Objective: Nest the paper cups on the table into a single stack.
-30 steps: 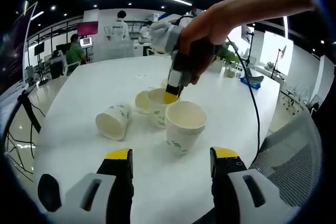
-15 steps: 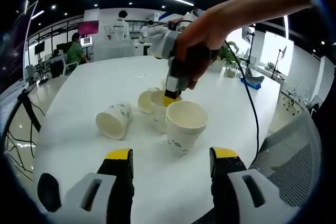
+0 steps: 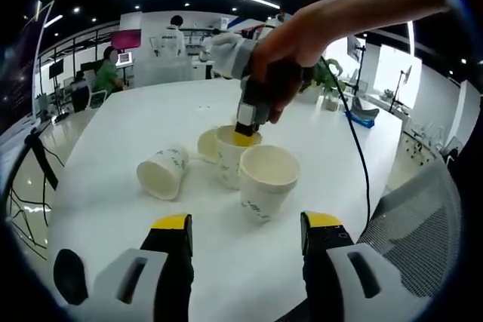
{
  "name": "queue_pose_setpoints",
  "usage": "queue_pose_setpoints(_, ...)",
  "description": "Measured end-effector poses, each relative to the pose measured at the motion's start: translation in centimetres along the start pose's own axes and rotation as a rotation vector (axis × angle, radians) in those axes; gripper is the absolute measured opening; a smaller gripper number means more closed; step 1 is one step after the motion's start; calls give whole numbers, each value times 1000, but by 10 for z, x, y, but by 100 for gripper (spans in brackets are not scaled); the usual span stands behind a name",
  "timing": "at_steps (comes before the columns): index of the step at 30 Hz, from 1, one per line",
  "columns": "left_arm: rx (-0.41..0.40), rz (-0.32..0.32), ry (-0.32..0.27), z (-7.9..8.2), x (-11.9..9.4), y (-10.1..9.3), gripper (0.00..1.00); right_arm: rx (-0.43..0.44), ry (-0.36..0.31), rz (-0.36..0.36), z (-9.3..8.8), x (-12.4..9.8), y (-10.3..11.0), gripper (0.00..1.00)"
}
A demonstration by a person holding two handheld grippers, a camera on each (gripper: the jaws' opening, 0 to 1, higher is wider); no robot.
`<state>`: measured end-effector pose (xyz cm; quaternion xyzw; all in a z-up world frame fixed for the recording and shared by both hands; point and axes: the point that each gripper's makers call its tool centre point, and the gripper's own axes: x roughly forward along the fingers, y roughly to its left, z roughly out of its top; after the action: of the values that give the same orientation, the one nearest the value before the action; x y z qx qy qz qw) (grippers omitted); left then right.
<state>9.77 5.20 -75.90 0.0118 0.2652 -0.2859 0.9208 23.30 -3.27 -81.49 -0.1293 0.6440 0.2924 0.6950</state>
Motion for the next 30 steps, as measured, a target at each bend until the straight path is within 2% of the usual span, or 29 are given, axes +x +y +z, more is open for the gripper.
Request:
queue_pose_setpoints(9,4,3,-2,1,0,0,57,-7,-19,3,1,-10,2,0)
queue_pose_setpoints(18,8,-4,-3,0,0,-1,57,-26,-58,-7,7,-33,8,0)
queue_pose_setpoints(30,18,-11,-2,0,-2,-4,57,-106,-88,-24,14,-63,7,0)
